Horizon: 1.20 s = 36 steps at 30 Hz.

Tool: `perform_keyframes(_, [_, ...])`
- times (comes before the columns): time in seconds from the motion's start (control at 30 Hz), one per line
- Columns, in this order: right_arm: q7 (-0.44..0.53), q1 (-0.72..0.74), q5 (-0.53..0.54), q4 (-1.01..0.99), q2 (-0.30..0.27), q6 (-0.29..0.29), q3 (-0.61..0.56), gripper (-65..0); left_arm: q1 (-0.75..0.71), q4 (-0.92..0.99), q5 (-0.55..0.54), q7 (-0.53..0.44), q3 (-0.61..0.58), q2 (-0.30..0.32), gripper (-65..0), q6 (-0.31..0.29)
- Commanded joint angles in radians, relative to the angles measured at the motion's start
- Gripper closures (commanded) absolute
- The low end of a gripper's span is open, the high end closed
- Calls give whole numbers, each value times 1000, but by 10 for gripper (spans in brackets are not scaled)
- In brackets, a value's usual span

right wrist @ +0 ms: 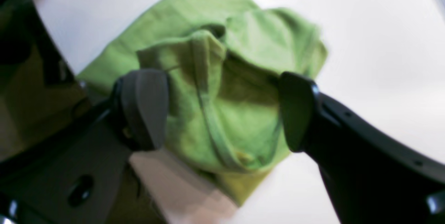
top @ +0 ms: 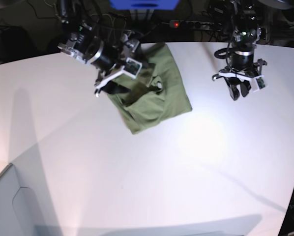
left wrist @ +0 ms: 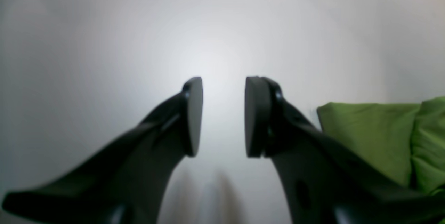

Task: Fold the T-shirt properly
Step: 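Open the right gripper and lift it off the bundle, then lower the right gripper onto the bundle and pinch its edge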

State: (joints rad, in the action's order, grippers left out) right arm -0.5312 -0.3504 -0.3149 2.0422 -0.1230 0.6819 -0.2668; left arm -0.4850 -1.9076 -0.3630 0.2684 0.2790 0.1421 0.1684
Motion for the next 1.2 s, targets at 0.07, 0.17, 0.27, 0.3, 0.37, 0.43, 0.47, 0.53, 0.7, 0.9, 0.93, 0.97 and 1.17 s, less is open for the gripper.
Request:
perform_keyframes(0.07, [24,-25,12,-12,-22,16,-73,-460,-2,-22,0,-22,6,6,-199,-3])
perform_keyframes(0.17, [24,-23,12,-35,-74,16,-174,-460,-1,-22,0,-22,6,6,-199,-3])
perform_keyframes(0.27, [24,-12,13,-31,-111,16,-219,-460,4,-17,0,-22,6,6,-199,-5])
perform_keyframes(0.3, [26,-12,13,-25,-119,16,-225,-460,6,-16,0,-22,6,6,-199,-5])
perform_keyframes(0.37, [26,-12,13,2,-137,16,-226,-463,6,-16,0,-22,6,6,-199,-5])
perform_keyframes(0.43, [32,-12,15,25,-148,16,-222,-464,6,-16,0,-22,6,7,-199,-5])
perform_keyframes(0.47, [32,-11,13,39,-148,16,-217,-461,4,-16,0,-22,6,7,-199,-5])
perform_keyframes(0.53, [33,-5,15,64,-148,16,-191,-460,-1,-17,0,-22,6,9,-199,-5])
perform_keyframes(0.7, [35,6,15,68,-63,16,-58,-460,-11,-20,0,-22,6,12,-199,-5])
perform_keyframes(0.9, [26,70,16,44,139,16,174,-463,-42,-22,0,-22,6,11,-199,-5])
perform_keyframes(0.93, [26,83,16,30,161,16,195,-463,-44,-22,0,-22,6,7,-199,-3])
perform_keyframes(0.97, [24,100,16,8,176,16,208,-460,-47,-22,0,-22,6,6,-199,-3])
perform_keyframes(1.17, [24,173,16,-171,182,16,208,-458,-60,-22,2,-22,6,6,-199,-3])
